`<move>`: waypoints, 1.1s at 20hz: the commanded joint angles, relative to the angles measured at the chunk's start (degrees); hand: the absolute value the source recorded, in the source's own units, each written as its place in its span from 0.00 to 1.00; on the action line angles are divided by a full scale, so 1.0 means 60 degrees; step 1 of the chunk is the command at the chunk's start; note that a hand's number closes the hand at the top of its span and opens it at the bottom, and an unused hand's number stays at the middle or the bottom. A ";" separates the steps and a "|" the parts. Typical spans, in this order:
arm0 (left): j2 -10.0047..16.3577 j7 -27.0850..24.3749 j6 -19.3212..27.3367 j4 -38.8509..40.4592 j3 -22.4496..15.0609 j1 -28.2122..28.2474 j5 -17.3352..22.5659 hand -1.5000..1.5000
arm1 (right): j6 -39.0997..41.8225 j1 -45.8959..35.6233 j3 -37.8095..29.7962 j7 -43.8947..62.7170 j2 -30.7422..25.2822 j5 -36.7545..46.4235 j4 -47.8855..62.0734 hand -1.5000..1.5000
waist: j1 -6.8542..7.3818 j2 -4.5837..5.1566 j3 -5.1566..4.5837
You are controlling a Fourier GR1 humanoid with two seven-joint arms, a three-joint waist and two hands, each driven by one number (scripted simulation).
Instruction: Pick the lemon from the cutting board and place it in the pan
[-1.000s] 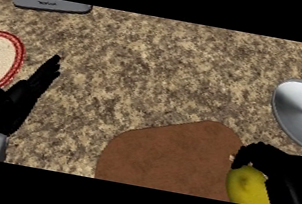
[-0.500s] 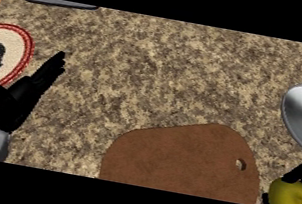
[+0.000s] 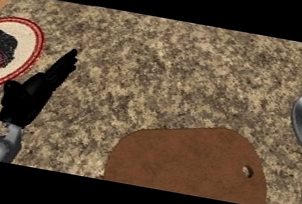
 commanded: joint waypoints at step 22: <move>-0.0573 -0.0098 -0.0686 -0.0078 0.0478 0.0083 -0.0469 0.50 | 0.2073 -0.7773 -0.2615 -0.8037 0.1912 0.0032 1.4281 1.00 | 0.0336 0.0055 -0.0007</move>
